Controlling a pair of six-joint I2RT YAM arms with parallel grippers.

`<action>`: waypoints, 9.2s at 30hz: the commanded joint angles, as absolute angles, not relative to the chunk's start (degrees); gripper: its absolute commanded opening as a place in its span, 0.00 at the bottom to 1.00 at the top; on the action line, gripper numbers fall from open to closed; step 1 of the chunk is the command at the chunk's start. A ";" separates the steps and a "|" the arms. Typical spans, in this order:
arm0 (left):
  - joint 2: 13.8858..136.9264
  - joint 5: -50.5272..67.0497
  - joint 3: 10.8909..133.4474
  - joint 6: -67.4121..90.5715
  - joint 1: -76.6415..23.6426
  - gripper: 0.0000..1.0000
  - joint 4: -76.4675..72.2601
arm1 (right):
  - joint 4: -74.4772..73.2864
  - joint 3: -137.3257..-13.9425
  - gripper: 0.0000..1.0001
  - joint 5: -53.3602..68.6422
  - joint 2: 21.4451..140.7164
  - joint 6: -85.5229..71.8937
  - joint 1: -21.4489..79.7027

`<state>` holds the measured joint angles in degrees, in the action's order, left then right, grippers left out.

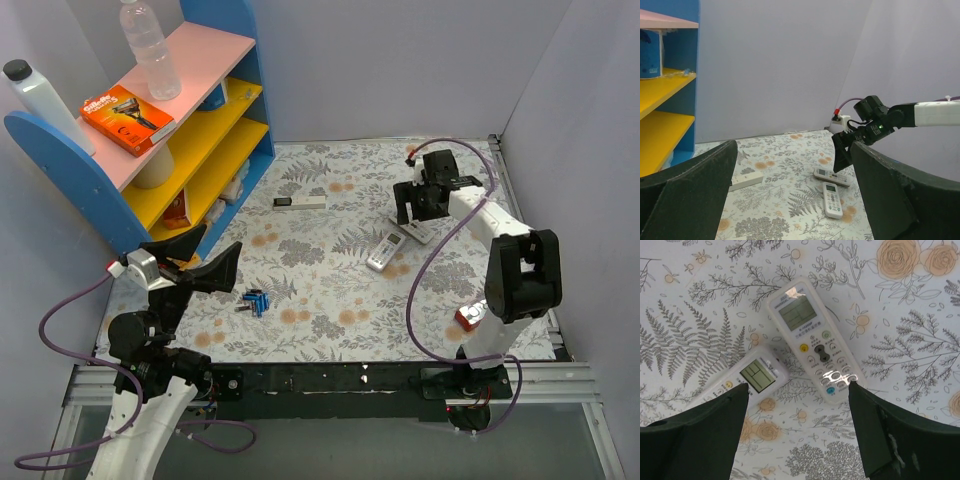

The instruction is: Load the batteries into the remote control

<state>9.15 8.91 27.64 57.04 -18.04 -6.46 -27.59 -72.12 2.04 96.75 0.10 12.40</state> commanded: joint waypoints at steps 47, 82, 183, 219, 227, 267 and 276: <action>29.00 31.80 31.99 67.58 -18.37 0.98 -15.80 | -18.90 -63.04 0.06 19.40 86.32 -0.95 15.11; 58.09 33.84 26.81 82.61 -32.87 0.98 -49.12 | 55.81 -25.14 0.01 39.46 61.52 -54.31 36.03; 41.48 14.06 16.61 83.49 -37.00 0.97 -42.80 | 67.30 -21.97 0.01 29.17 65.03 -52.03 47.55; 50.18 23.11 15.47 89.73 -36.91 0.37 -56.34 | 78.57 -21.01 0.01 33.05 71.45 -61.00 47.55; 51.59 24.78 16.00 90.44 -36.91 0.37 -57.57 | 79.54 -21.09 0.01 33.31 71.98 -61.52 47.64; 60.21 15.29 27.07 97.74 -36.74 0.00 -21.01 | 9.76 -32.52 0.85 22.59 49.65 23.28 49.30; 60.29 15.64 29.53 95.89 -36.56 0.00 -17.23 | 12.48 -31.64 0.71 23.55 50.97 31.37 51.76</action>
